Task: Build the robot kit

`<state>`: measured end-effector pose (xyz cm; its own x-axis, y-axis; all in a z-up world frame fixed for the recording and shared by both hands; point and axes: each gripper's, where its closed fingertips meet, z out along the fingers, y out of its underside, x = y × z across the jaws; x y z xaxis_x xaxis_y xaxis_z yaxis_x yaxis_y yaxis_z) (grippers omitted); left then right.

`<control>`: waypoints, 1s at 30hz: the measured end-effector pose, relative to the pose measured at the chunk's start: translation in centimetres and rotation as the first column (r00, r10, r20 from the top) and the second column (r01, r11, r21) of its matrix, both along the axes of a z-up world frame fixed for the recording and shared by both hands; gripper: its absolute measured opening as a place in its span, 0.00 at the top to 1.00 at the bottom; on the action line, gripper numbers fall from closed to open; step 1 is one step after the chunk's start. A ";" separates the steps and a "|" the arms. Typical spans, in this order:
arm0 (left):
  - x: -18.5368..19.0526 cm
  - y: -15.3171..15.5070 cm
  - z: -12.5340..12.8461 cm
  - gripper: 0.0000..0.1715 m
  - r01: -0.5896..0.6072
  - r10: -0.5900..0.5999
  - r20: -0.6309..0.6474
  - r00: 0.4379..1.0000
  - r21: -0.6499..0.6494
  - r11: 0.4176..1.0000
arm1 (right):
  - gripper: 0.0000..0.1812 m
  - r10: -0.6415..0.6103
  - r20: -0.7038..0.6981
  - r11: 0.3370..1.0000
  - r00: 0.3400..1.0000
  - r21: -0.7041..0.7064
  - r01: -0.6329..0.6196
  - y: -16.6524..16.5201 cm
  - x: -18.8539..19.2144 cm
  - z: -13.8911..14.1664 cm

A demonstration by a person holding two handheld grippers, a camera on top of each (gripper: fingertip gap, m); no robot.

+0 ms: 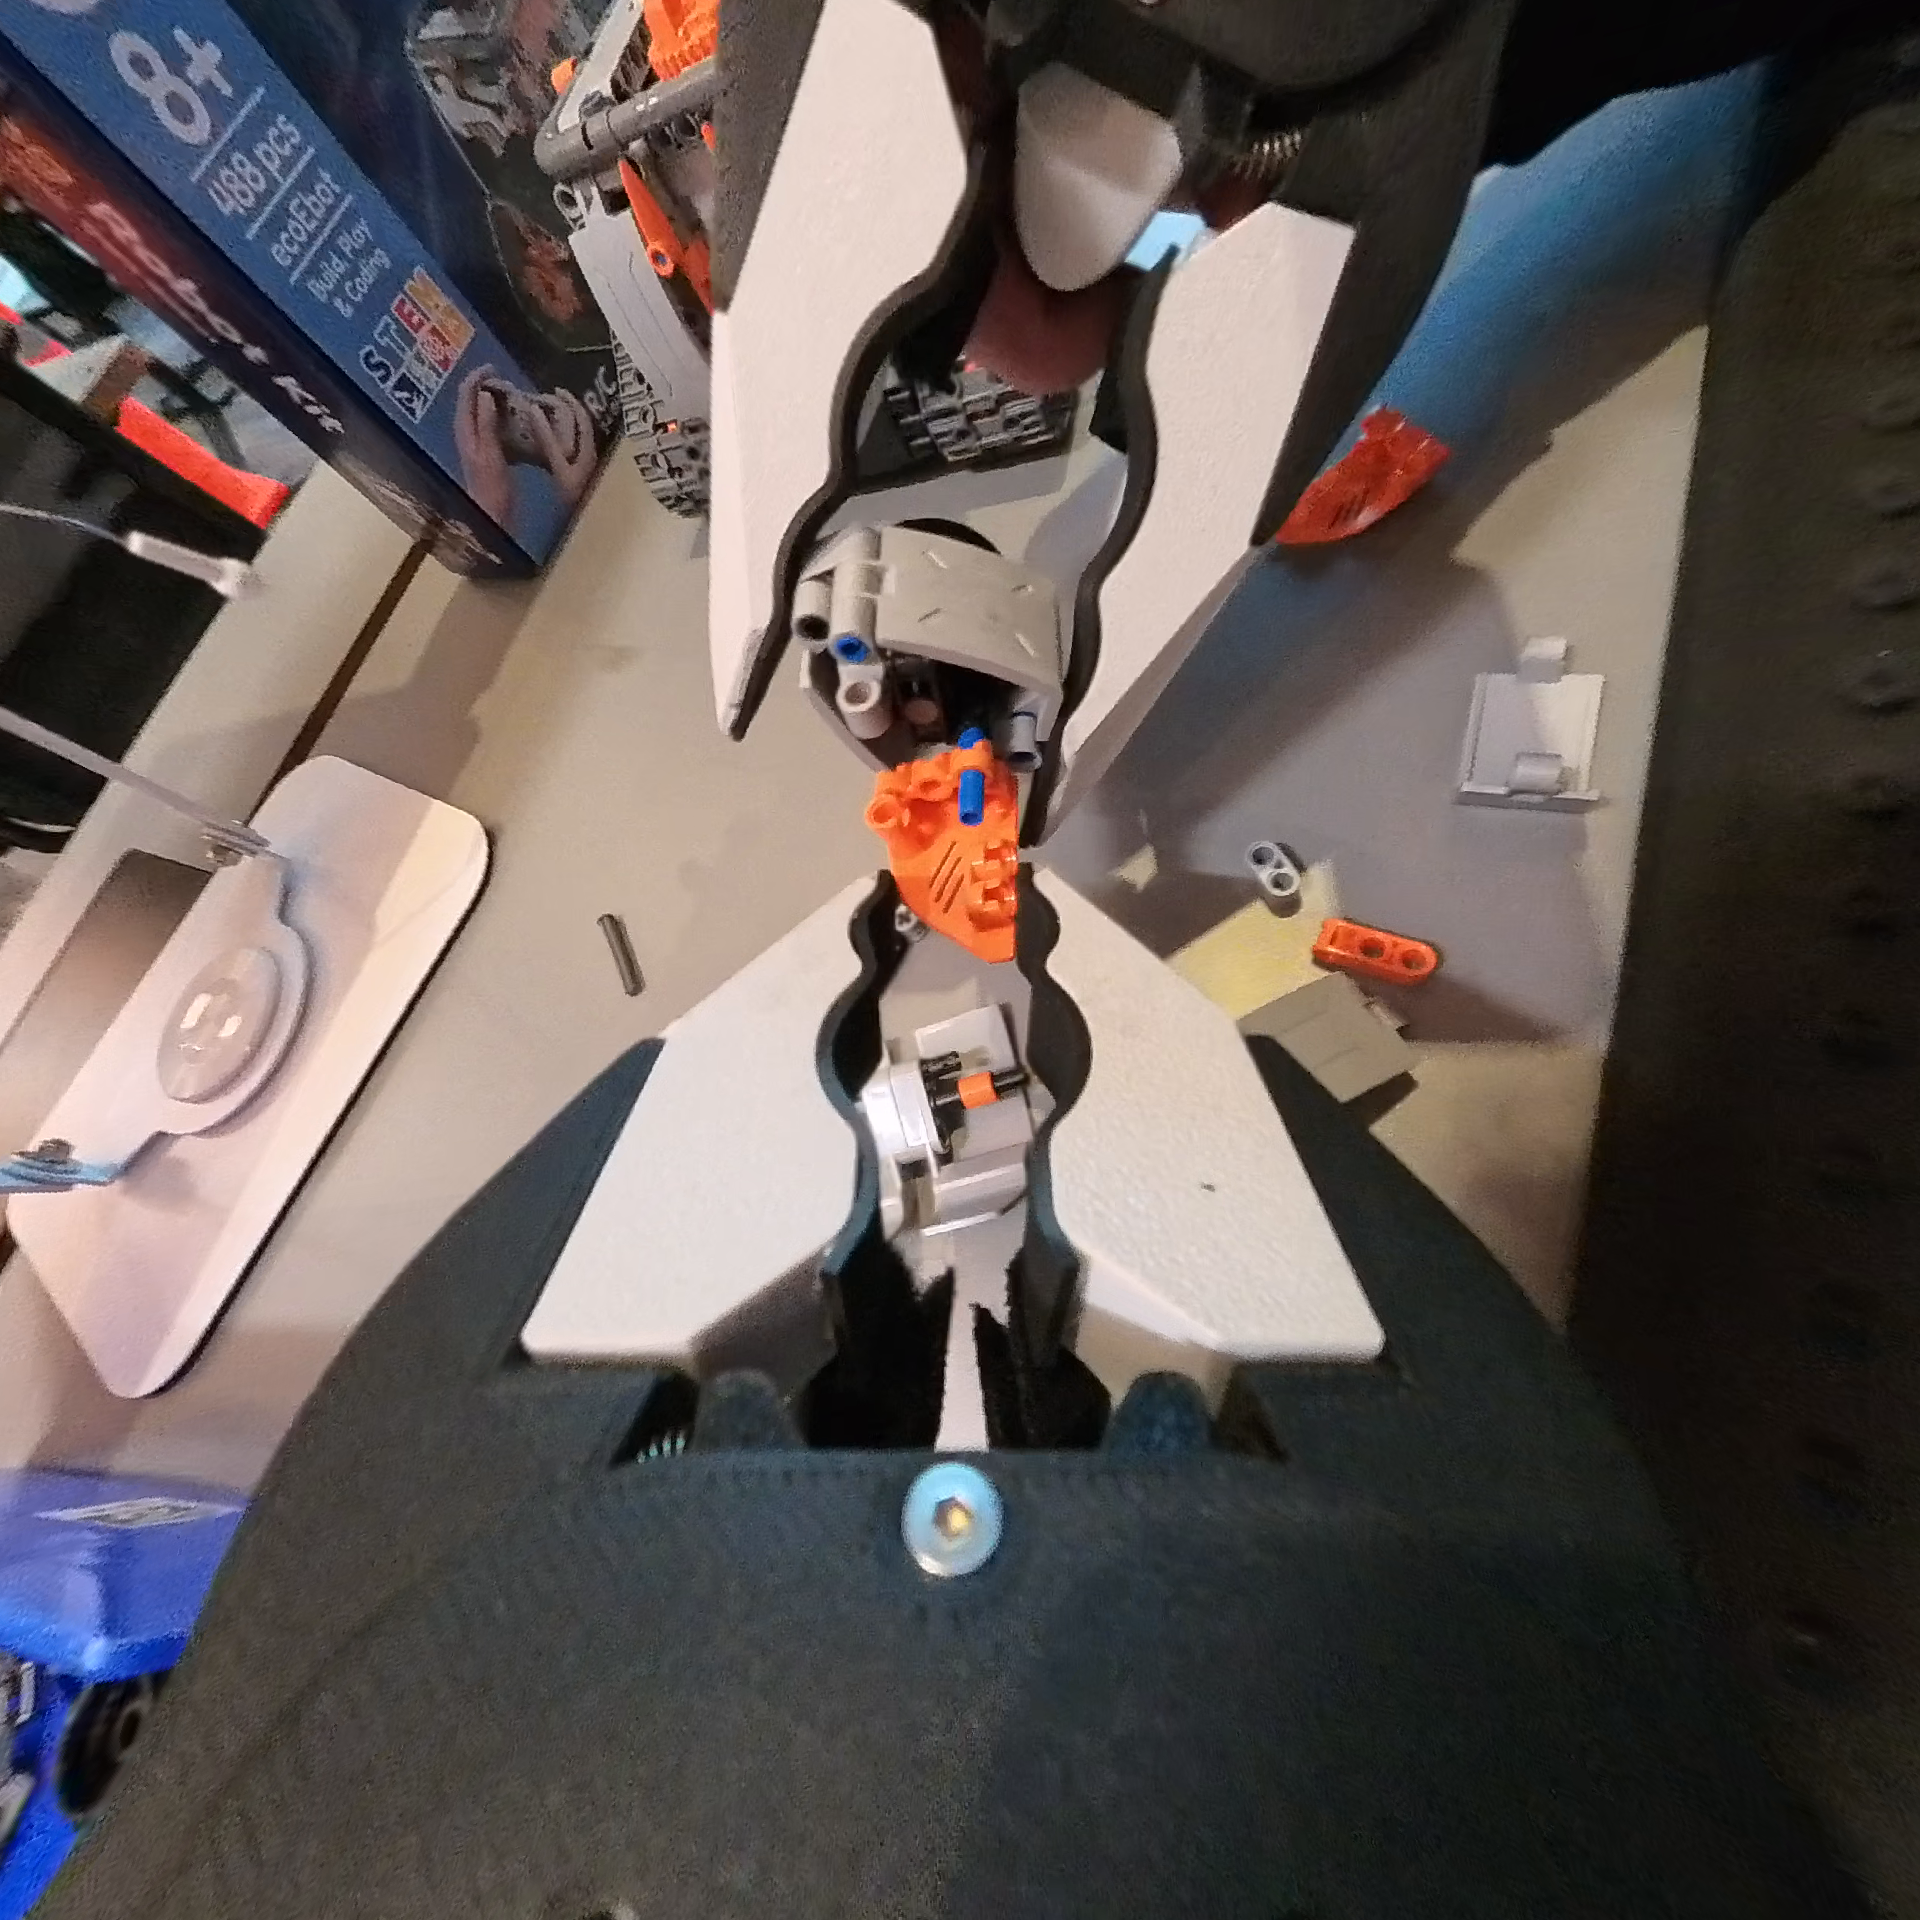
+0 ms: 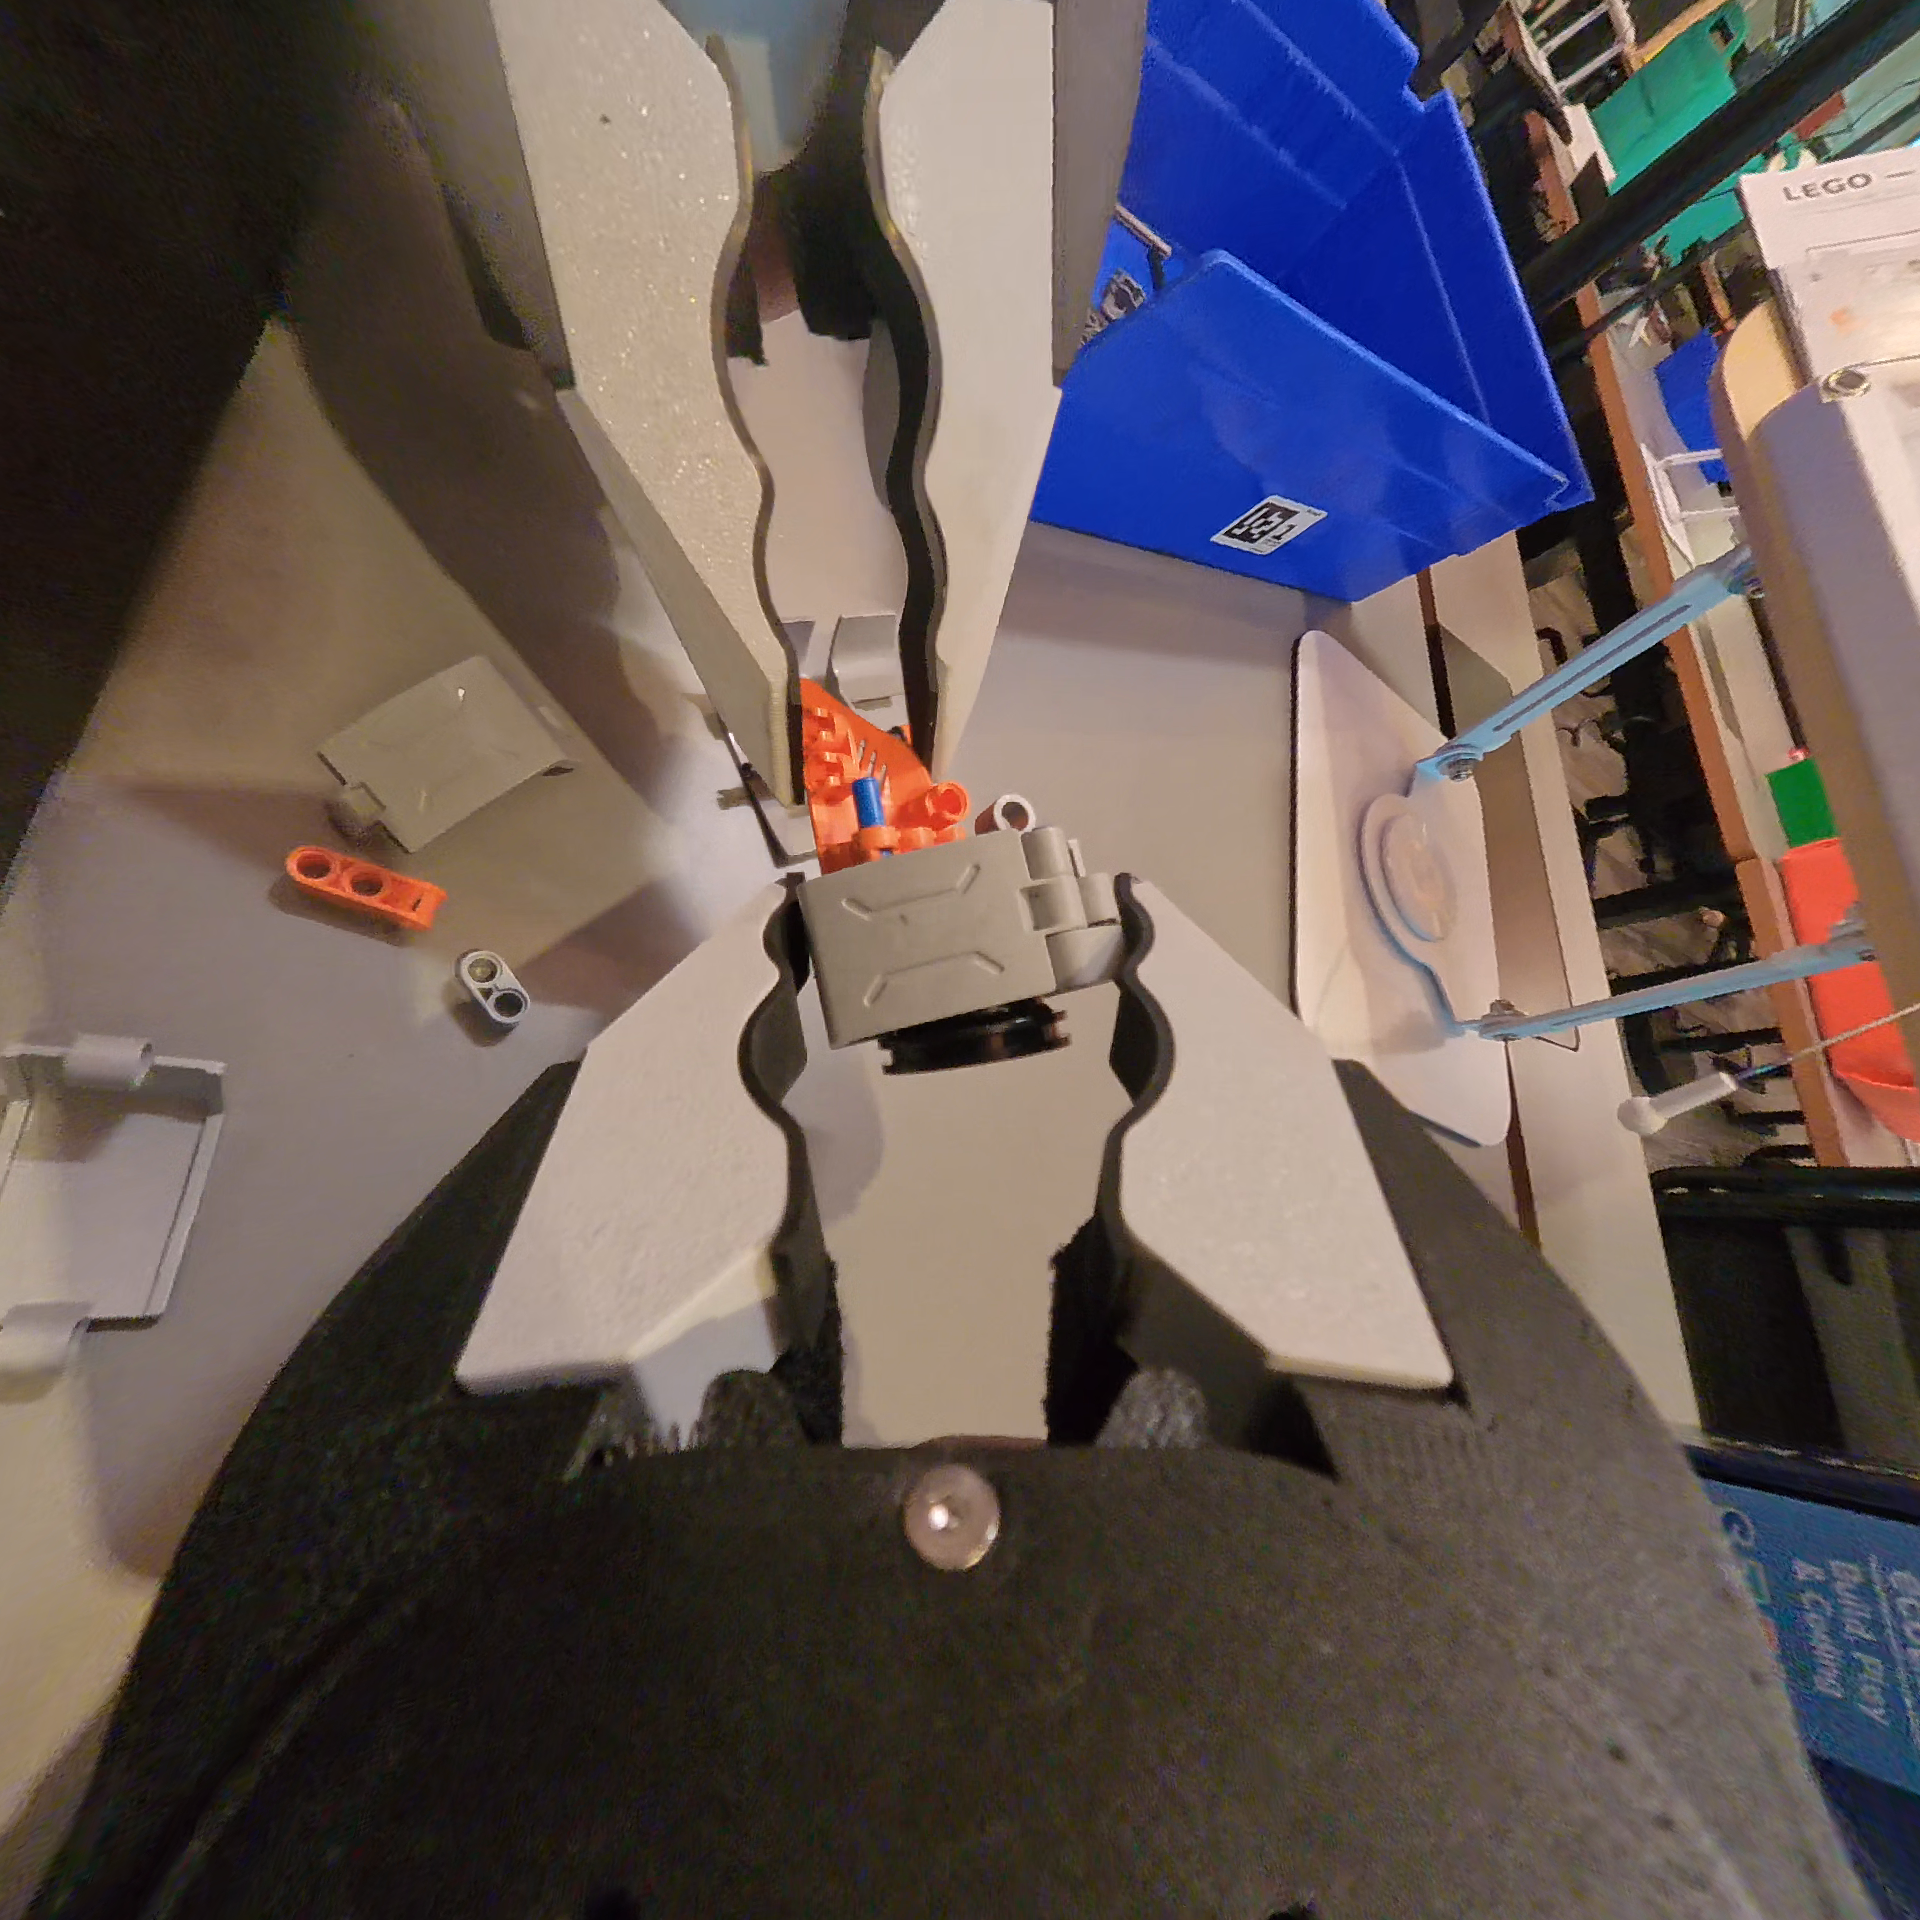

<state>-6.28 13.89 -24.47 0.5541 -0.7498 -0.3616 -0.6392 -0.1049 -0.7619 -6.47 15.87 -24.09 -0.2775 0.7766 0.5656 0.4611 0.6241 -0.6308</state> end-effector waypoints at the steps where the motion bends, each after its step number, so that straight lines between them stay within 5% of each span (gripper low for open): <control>1: 0.0 0.0 0.0 0.89 -0.001 0.001 -0.015 1.000 0.011 1.000 | 0.69 0.000 0.004 1.000 1.000 -0.010 0.000 0.0 0.0 -0.1; 14: 0.0 0.1 -0.3 0.88 0.013 0.004 -0.146 0.989 0.111 0.994 | 0.69 0.005 0.044 0.995 0.999 -0.096 -0.001 -0.1 0.2 -0.8; 30: 0.1 0.0 -0.2 0.88 0.006 -0.005 0.018 1.000 -0.020 1.000 | 0.69 0.002 0.015 0.998 1.000 -0.055 -0.002 0.0 0.1 -0.3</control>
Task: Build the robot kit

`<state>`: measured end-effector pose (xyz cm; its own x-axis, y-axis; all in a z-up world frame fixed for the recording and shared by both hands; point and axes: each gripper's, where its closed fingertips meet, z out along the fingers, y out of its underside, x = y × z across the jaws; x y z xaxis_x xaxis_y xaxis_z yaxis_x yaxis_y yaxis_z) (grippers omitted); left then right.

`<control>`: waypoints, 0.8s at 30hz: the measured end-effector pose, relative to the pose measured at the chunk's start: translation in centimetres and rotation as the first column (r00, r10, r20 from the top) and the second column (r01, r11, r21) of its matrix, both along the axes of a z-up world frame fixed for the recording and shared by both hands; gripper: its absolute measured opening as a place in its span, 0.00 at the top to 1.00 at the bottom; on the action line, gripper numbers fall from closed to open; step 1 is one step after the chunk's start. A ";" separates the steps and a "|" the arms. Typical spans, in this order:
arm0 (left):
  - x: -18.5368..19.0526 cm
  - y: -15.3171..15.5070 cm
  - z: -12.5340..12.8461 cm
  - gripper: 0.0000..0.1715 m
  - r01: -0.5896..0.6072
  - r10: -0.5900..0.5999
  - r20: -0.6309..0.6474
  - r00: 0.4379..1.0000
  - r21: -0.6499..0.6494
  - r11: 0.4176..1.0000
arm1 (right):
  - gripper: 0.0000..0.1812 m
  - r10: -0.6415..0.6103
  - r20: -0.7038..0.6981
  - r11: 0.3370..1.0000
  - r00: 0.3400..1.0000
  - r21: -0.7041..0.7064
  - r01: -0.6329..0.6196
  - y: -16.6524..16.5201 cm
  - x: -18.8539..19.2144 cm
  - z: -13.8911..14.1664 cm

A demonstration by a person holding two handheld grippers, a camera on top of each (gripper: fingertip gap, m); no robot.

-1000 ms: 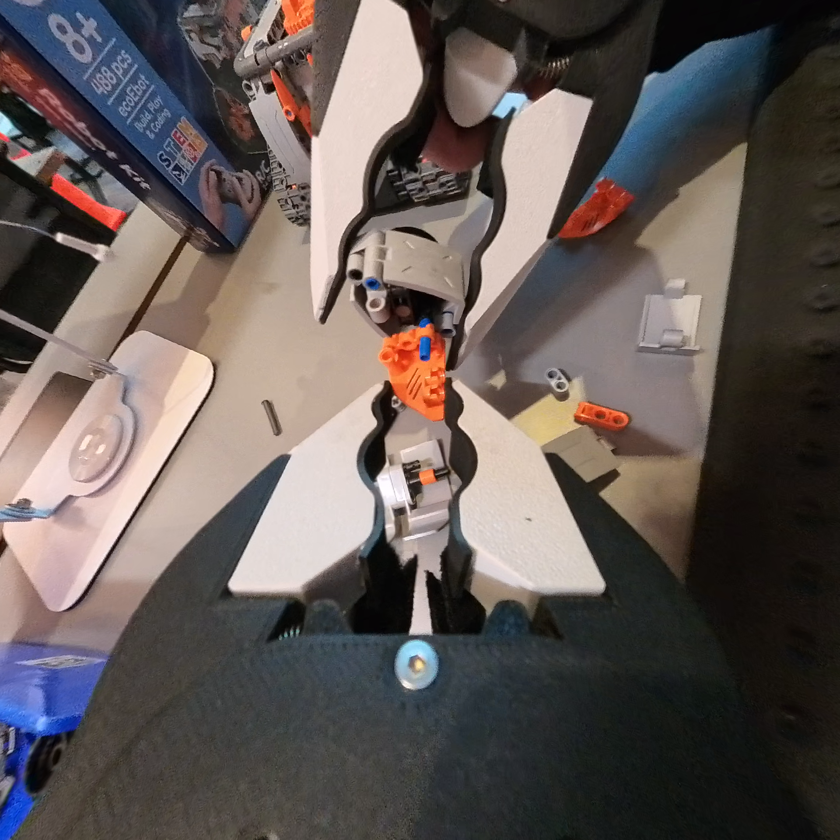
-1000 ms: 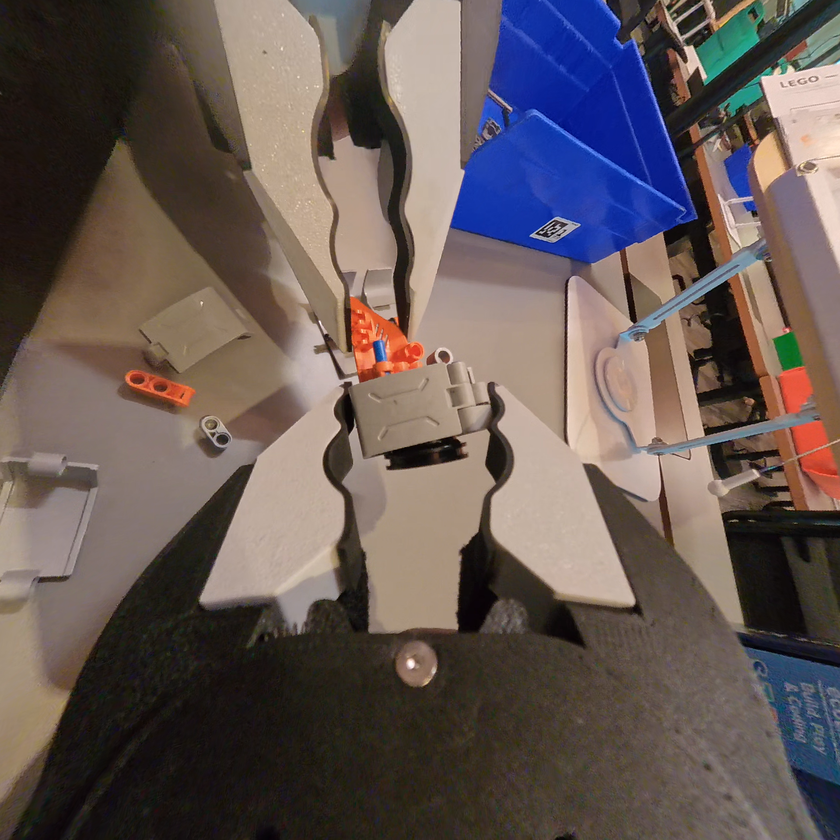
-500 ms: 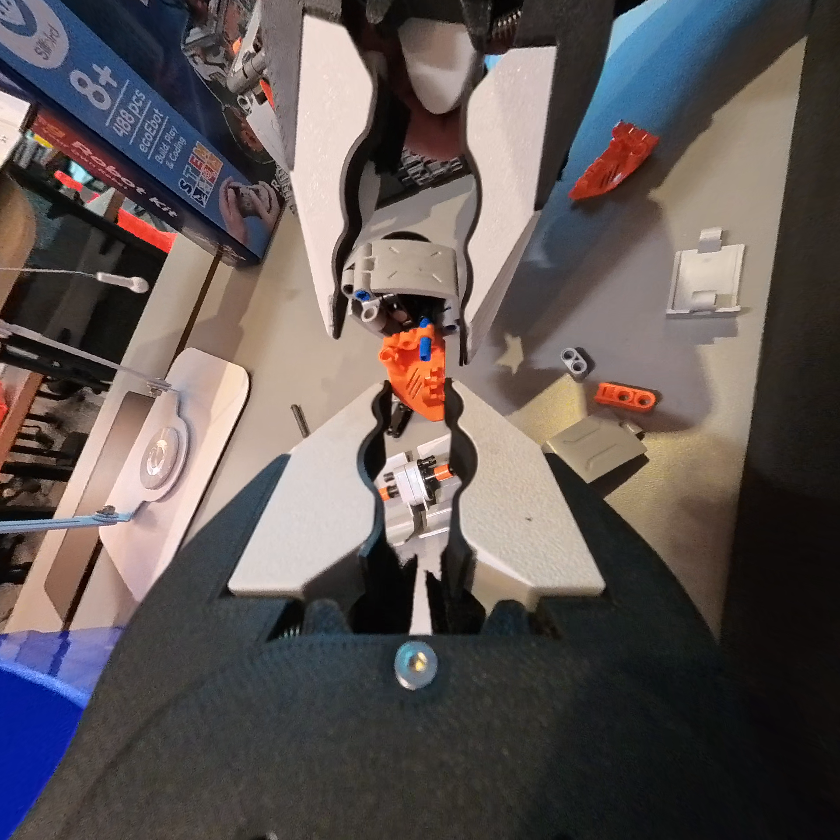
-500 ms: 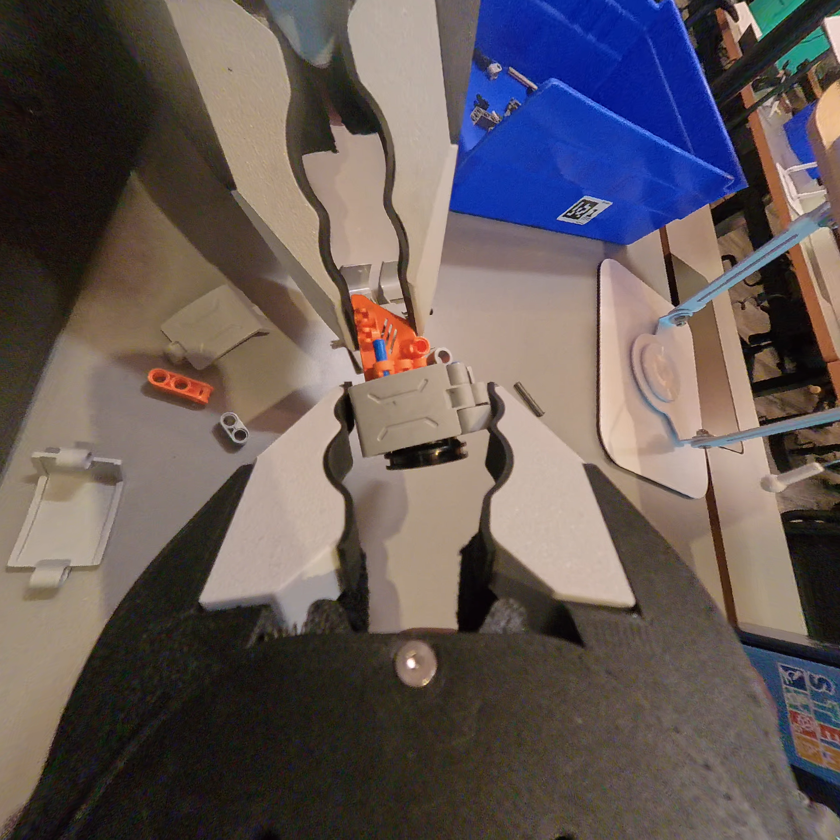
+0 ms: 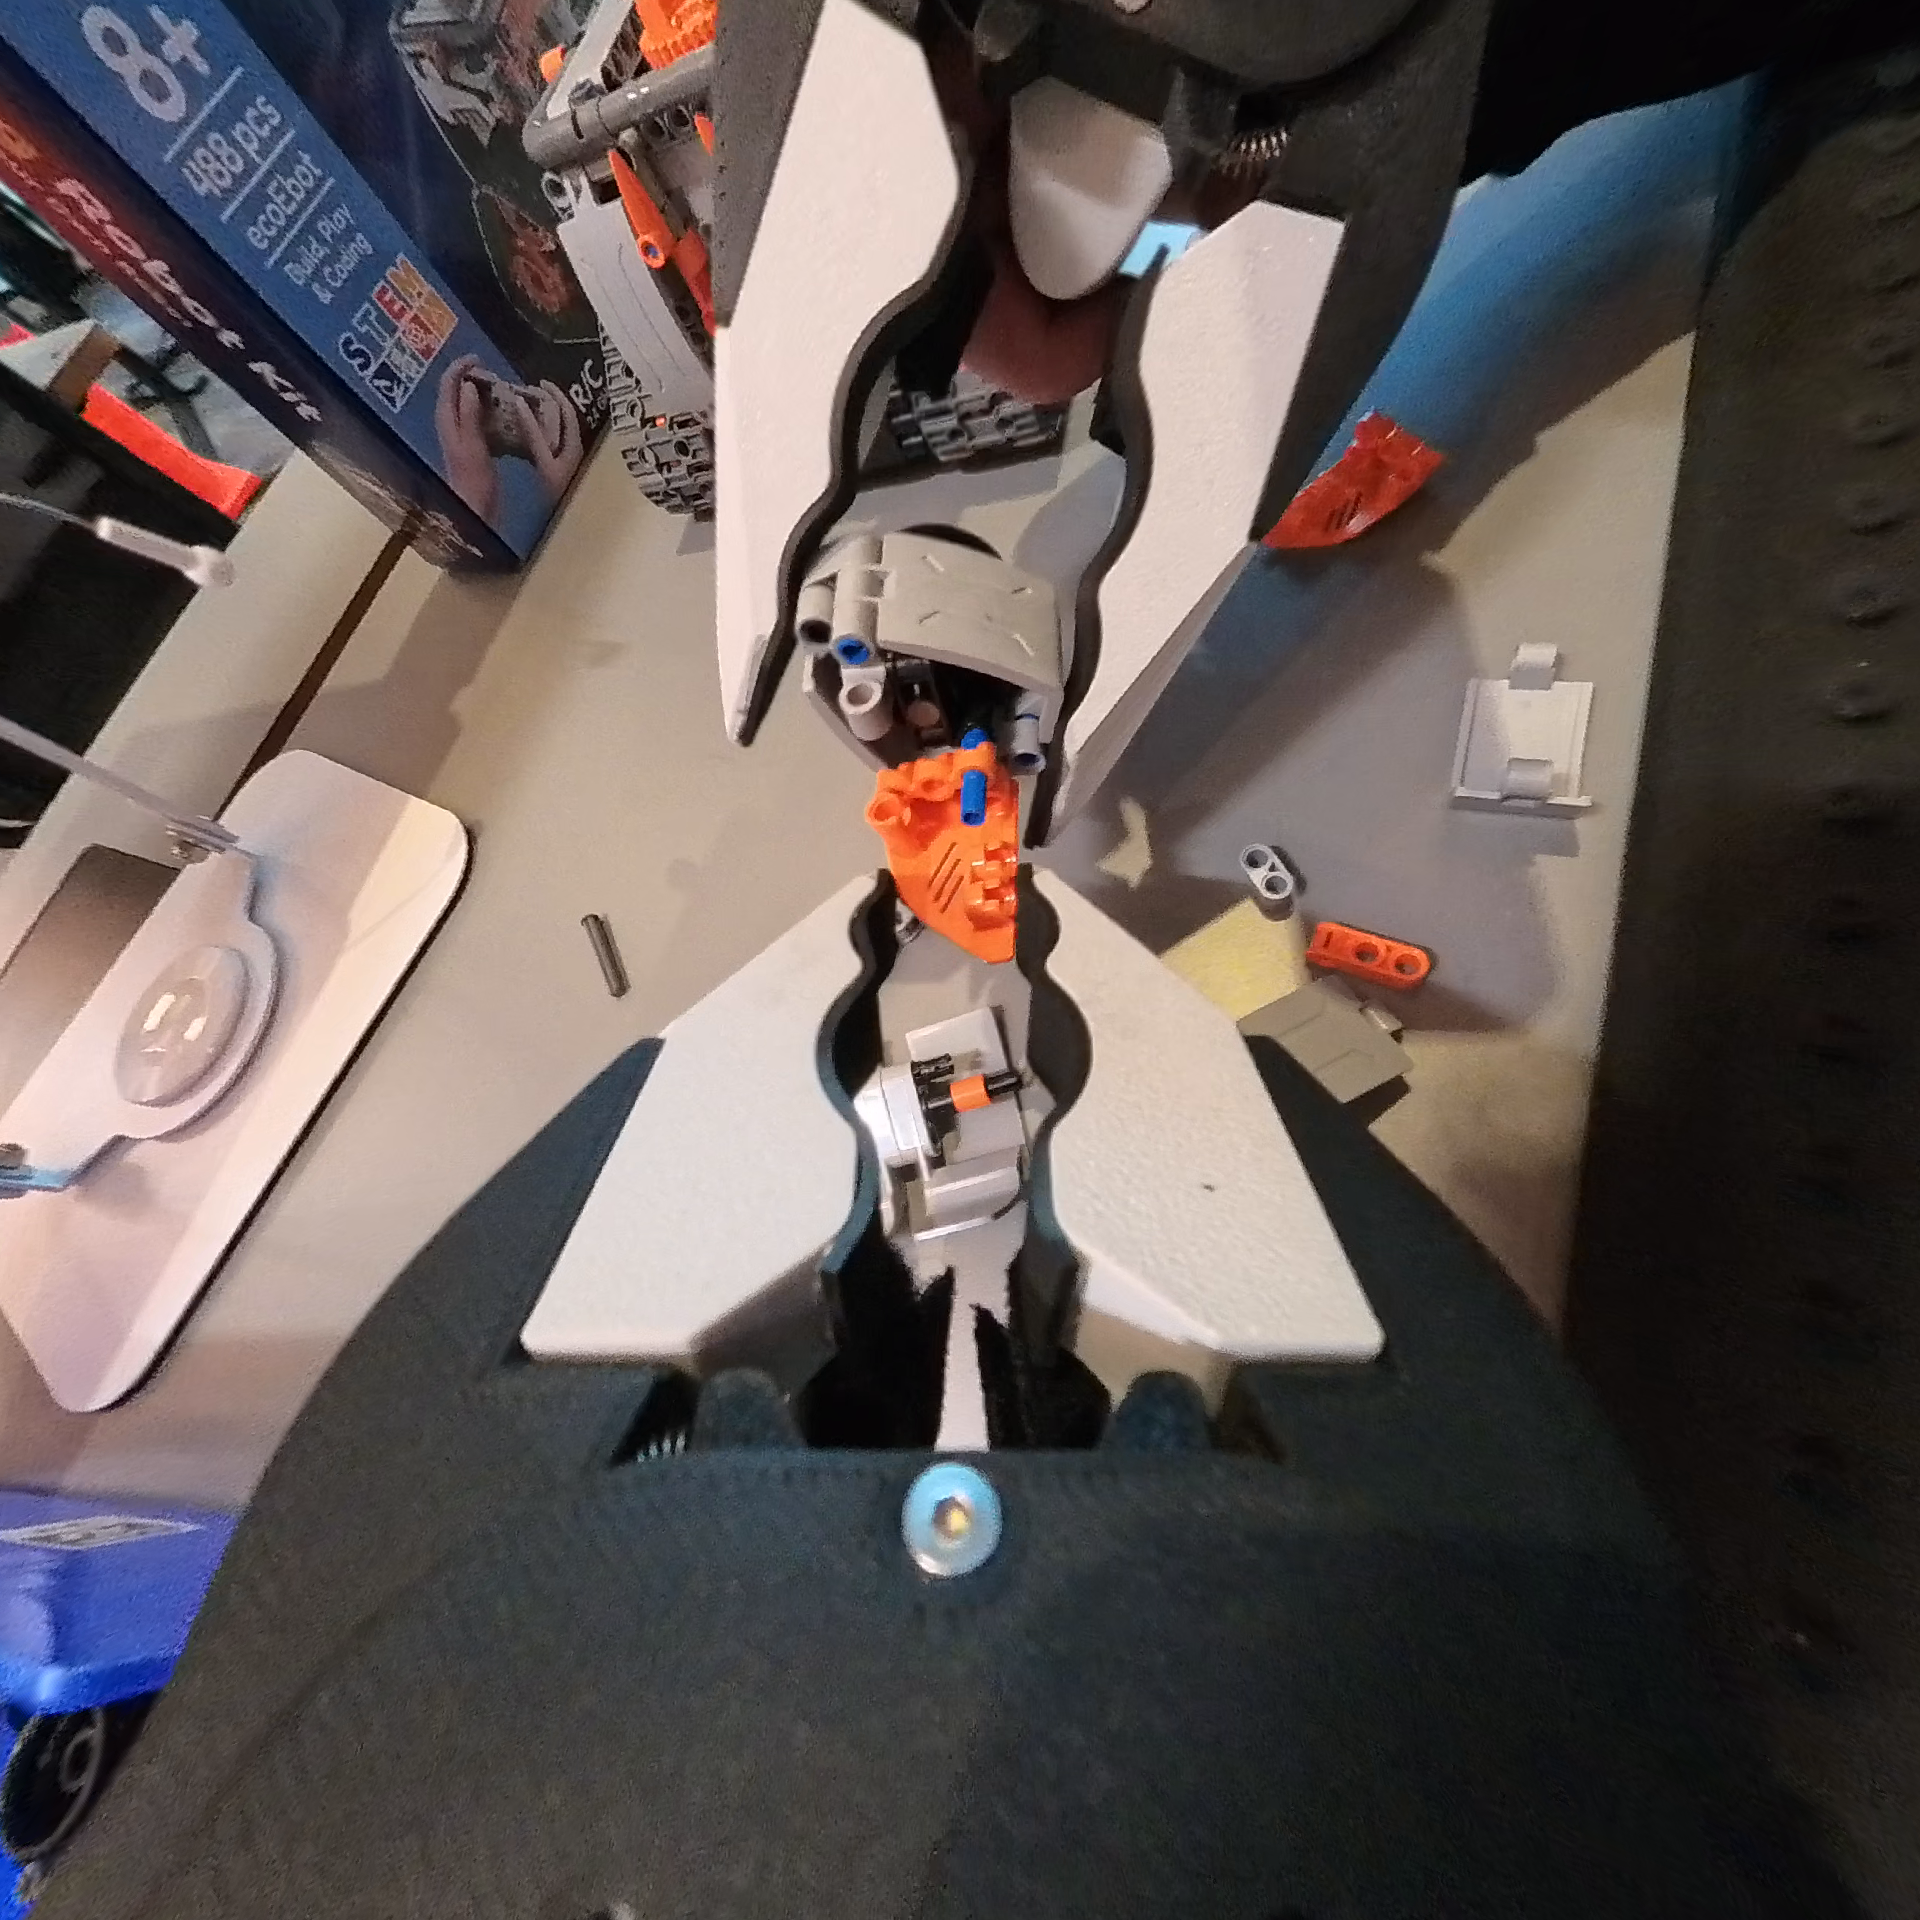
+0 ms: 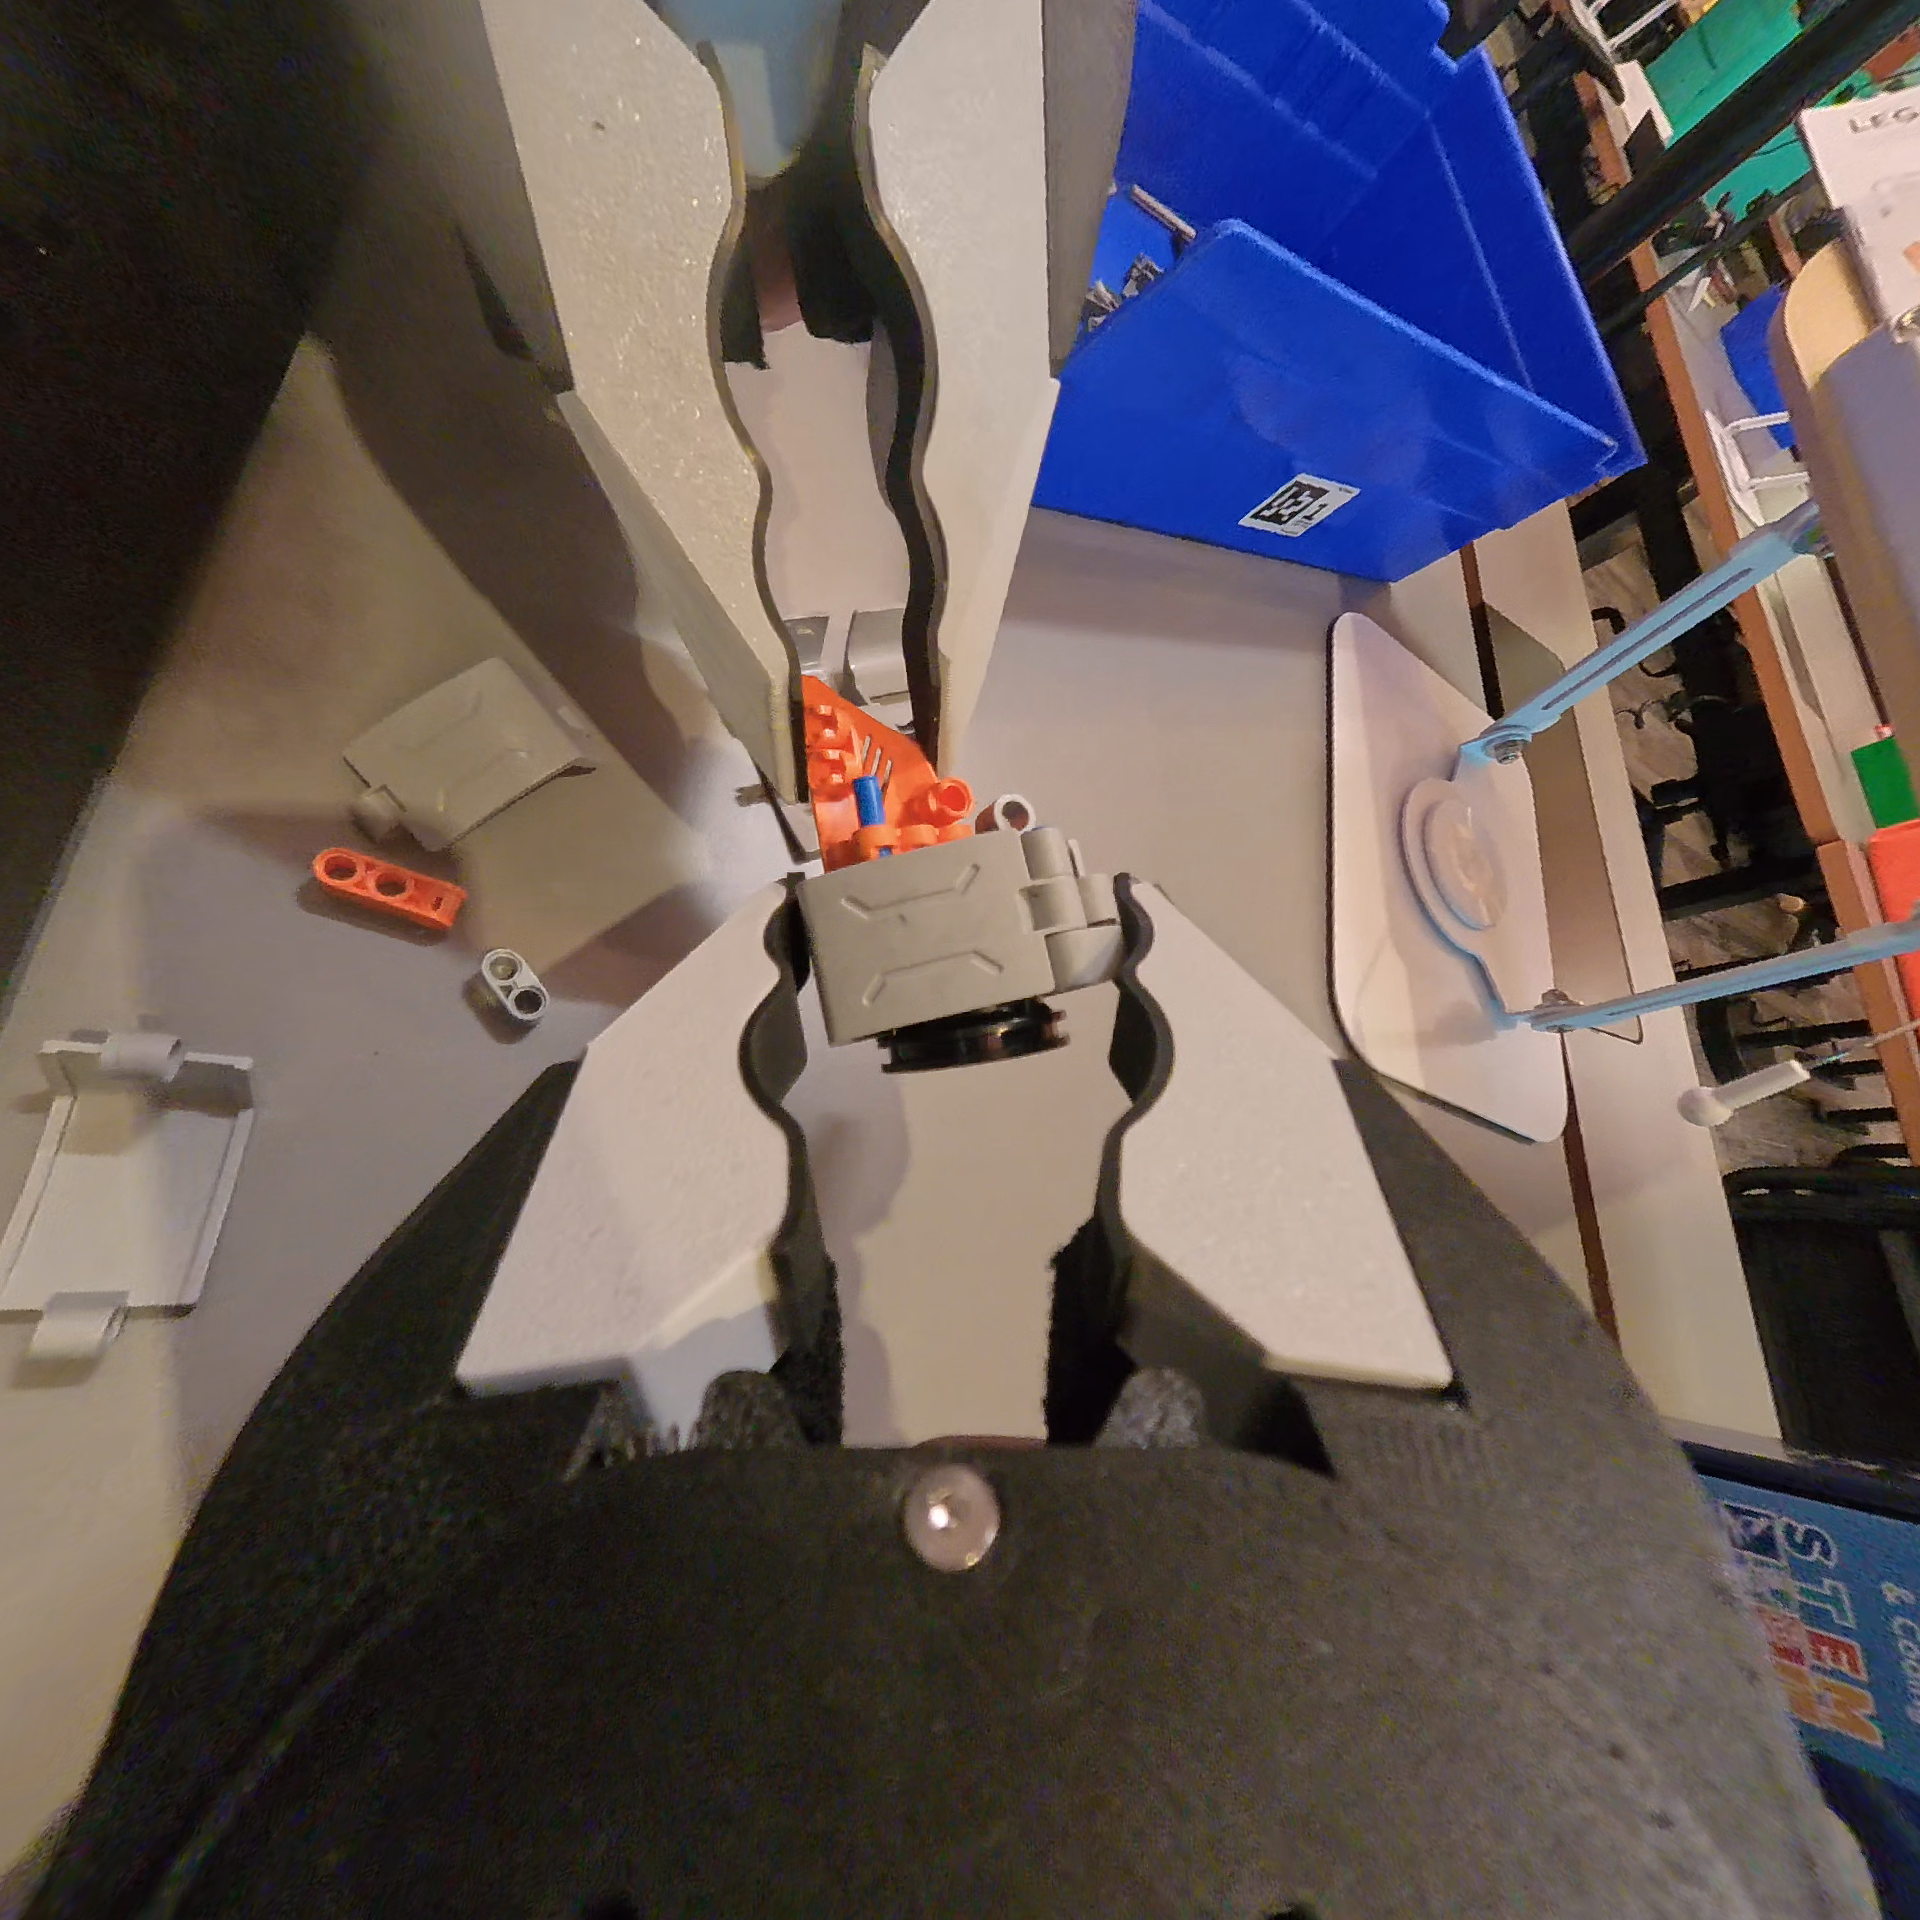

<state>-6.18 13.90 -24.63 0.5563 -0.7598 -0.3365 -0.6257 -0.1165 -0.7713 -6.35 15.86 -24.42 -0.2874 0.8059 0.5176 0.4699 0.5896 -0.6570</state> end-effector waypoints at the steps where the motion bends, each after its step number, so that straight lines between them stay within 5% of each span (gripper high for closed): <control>1: 0.0 0.0 0.1 0.88 0.001 0.000 0.015 1.000 -0.009 1.000 | 0.69 0.000 -0.007 1.000 1.000 0.011 0.000 0.0 0.0 0.1; 7: 0.1 -0.1 0.0 0.88 0.008 -0.001 0.079 0.997 -0.079 0.997 | 0.69 -0.003 -0.023 0.990 1.000 0.140 0.007 0.2 -0.1 0.5; 12: 0.1 -0.1 0.2 0.88 0.016 -0.006 0.111 0.994 -0.090 0.996 | 0.69 -0.004 -0.025 0.994 1.000 0.112 0.007 0.2 -0.1 0.5; 24: -0.4 0.4 0.3 0.88 -0.006 0.011 -0.066 0.998 0.079 0.997 | 0.69 -0.030 -0.019 0.999 0.999 -0.039 0.029 0.5 0.0 0.3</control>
